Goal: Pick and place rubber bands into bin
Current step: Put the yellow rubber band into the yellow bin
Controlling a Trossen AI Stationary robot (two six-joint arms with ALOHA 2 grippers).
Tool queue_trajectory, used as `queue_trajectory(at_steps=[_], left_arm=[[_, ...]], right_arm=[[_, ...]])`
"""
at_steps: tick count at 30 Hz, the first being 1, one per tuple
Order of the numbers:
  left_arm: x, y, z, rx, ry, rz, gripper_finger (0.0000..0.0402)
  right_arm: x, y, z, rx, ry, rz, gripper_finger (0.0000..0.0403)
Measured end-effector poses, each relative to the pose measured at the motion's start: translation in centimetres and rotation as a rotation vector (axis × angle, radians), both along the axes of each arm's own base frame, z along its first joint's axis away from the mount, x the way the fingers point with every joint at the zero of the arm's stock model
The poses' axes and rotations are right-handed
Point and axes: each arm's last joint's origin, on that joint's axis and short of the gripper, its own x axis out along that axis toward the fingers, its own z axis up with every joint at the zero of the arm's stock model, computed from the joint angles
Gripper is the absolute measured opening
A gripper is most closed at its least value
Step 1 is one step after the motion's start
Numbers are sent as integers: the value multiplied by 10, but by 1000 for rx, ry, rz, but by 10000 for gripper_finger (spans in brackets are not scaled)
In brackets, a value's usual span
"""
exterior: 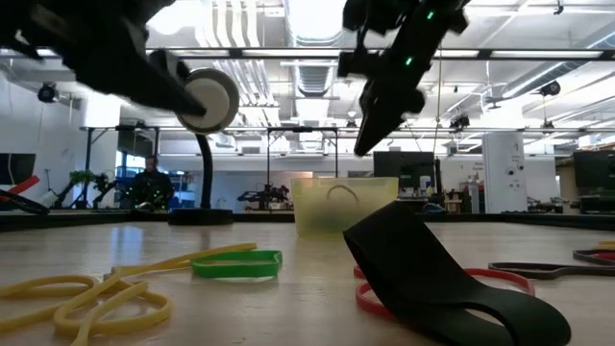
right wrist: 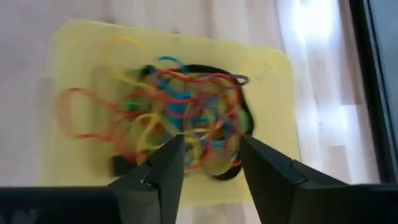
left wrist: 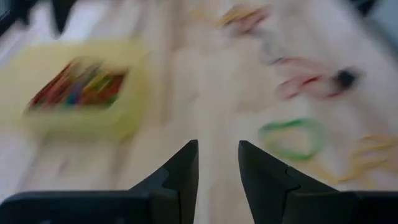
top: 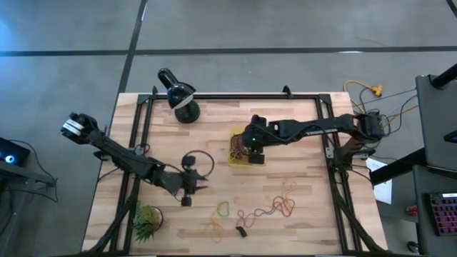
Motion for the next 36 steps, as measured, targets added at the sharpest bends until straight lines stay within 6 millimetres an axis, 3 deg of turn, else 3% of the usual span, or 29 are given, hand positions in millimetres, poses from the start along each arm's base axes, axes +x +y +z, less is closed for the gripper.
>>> queue_trajectory(at_steps=[4, 8, 15, 20, 29, 36], left_arm=[[15, -12, 0, -2, -109, -189, 98], [32, -24, -14, 34, -126, -301, 98], [55, -36, -49, 88, -1, -325, 98], [61, -41, -54, 20, 40, -337, 98], [62, -48, -52, -225, 196, -162, 98], [66, -62, -52, -237, 234, -160, 98]], right_arm=[[-10, 24, 8, 89, -11, 81, 159], [-19, 54, 11, 144, -20, 160, 157], [-40, 106, -4, 184, 24, 221, 142], [-53, 131, -15, 163, 33, 185, 130], [-70, 151, -27, 96, 13, 103, 110], [-72, 152, -30, 44, -9, 100, 98]])
